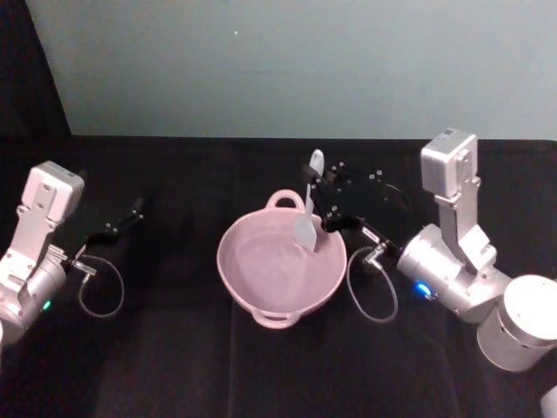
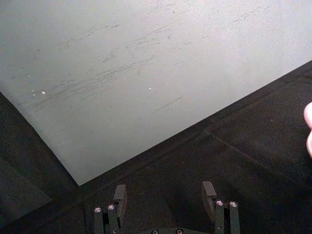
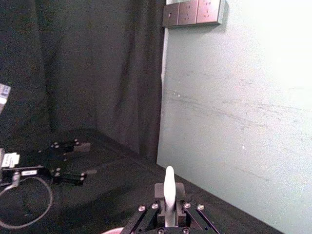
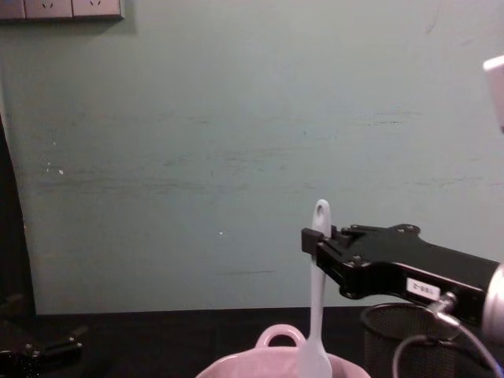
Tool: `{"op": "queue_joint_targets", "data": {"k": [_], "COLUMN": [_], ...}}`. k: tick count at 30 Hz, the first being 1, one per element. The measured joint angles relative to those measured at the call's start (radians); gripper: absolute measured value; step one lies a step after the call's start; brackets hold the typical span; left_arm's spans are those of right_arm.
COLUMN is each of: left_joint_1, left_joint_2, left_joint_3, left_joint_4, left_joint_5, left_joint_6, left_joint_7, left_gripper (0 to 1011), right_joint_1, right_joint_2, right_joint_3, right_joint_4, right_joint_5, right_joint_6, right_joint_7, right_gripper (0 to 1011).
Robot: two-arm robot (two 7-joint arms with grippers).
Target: Use the one hand to pick up the spoon and stir the clear water in the bowl.
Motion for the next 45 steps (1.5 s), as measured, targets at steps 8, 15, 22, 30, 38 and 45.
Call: {"op": "queue_joint_targets", "data": {"k": [8,15,22,30,38,45], "left_joint_1": [0.0,0.0,0.0,0.0,0.0,0.0], "left_joint_2": [0.0,0.0,0.0,0.0,0.0,0.0], "left_joint_3": [0.0,0.0,0.0,0.0,0.0,0.0], "left_joint_4": [0.0,0.0,0.0,0.0,0.0,0.0], "left_joint_5": [0.0,0.0,0.0,0.0,0.0,0.0], "left_joint_6": [0.0,0.0,0.0,0.0,0.0,0.0], "left_joint_7": [0.0,0.0,0.0,0.0,0.0,0.0], "left_gripper": [1011,1011,1011,1011,1011,1011], "right_joint_1": [-0.061,-0.079,-0.058,-0.002,0.032,0.022], "right_joint_2": [0.034,0.037,0.008,-0.05,-0.083,-0.077], "right_joint_3": [0.01,-0.014,-0.058,-0.081,-0.068,-0.041], "right_joint_4": [-0.087,-0.125,-0.117,-0.027,0.05,0.048], "right_joint_5": [0.055,0.103,0.103,0.056,0.0,-0.046], "right_joint_6": [0.066,0.106,0.101,0.065,0.017,0.01], "right_joint_7": [0.033,0.052,0.045,-0.002,-0.044,-0.07], "right_gripper": [125,125,125,125,125,125]}}
